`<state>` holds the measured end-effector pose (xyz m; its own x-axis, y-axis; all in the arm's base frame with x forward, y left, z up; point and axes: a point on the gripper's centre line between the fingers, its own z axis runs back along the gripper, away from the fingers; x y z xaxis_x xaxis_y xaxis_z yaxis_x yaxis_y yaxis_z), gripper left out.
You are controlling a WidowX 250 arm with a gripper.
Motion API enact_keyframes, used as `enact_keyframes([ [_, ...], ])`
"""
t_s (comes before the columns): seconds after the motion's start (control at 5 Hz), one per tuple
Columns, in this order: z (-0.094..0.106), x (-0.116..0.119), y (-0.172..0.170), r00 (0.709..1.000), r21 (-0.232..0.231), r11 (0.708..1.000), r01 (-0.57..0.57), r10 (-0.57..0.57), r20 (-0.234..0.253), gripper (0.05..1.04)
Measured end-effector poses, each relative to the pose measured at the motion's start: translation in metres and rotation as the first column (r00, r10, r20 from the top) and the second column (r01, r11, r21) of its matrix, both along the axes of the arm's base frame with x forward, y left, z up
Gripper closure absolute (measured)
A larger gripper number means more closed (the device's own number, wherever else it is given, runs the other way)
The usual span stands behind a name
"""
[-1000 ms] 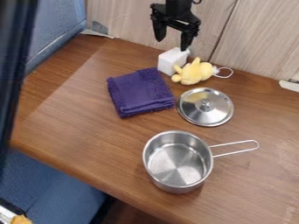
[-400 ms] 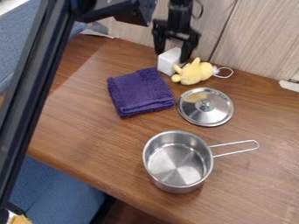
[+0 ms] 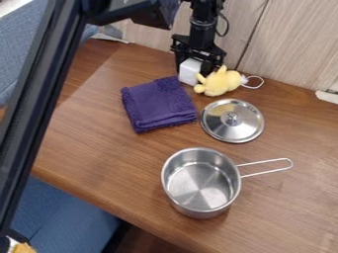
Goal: Placing the white bottle at the cetre of the table
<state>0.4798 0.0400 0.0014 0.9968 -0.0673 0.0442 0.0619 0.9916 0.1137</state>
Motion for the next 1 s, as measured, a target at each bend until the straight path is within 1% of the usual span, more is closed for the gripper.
enact_keyframes([
  [0.2,0.0,0.0,-0.001,1.0,0.0,1.0,0.002,-0.002,0.009,0.4],
  [0.4,0.0,0.0,-0.001,1.0,-0.004,1.0,-0.005,0.005,0.015,0.4],
  [0.6,0.004,0.002,-0.006,0.999,-0.034,0.999,-0.029,0.029,0.019,0.4],
  [0.8,0.035,0.015,-0.008,0.995,-0.06,0.996,-0.067,0.071,0.068,0.4],
  [1.0,0.043,0.016,-0.002,0.988,-0.077,0.989,-0.127,0.133,0.082,0.401],
])
